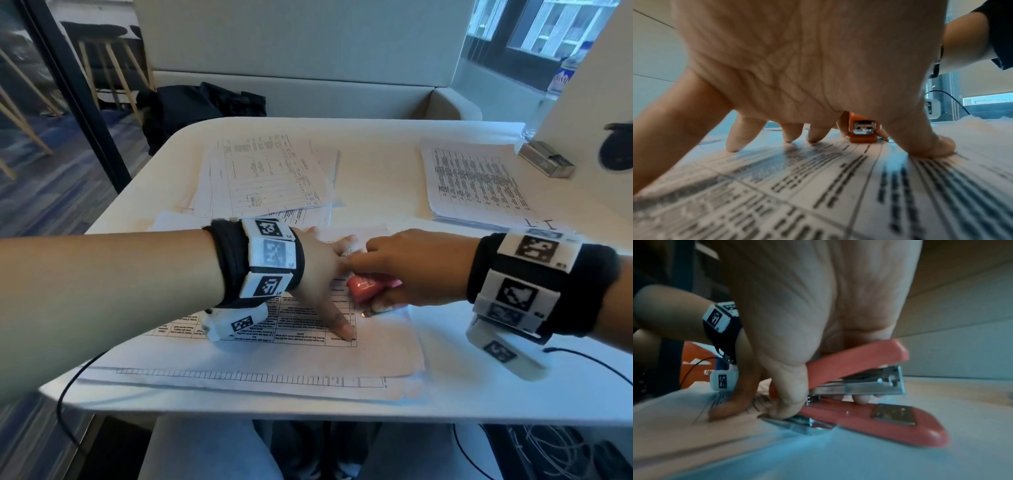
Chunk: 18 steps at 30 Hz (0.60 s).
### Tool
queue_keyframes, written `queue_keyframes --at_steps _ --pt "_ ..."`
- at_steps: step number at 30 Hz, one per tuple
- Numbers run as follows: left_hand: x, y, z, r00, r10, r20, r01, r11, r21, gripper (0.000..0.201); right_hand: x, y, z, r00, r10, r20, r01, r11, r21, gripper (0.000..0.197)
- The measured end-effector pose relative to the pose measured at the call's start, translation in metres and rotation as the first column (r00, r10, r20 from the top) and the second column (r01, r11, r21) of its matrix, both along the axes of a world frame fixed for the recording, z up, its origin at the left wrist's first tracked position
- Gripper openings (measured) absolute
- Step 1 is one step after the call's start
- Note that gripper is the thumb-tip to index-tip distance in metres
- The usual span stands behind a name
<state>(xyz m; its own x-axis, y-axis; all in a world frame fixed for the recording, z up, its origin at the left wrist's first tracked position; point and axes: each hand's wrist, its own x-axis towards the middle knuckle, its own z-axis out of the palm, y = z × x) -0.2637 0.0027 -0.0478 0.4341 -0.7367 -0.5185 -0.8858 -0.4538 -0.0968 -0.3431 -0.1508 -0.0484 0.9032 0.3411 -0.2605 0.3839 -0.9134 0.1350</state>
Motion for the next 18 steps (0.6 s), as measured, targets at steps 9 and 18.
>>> queue_keyframes --at_steps 9,18 --pt "-0.007 0.003 0.011 0.996 -0.076 -0.044 0.075 0.997 -0.030 0.085 -0.002 0.003 0.002 0.780 0.521 0.348 -0.498 0.852 -0.159 0.020" --pt "-0.005 0.002 0.006 1.000 -0.016 -0.009 0.016 1.000 -0.007 0.100 -0.001 0.002 0.000 0.974 0.194 0.118 -0.204 0.976 0.077 0.047"
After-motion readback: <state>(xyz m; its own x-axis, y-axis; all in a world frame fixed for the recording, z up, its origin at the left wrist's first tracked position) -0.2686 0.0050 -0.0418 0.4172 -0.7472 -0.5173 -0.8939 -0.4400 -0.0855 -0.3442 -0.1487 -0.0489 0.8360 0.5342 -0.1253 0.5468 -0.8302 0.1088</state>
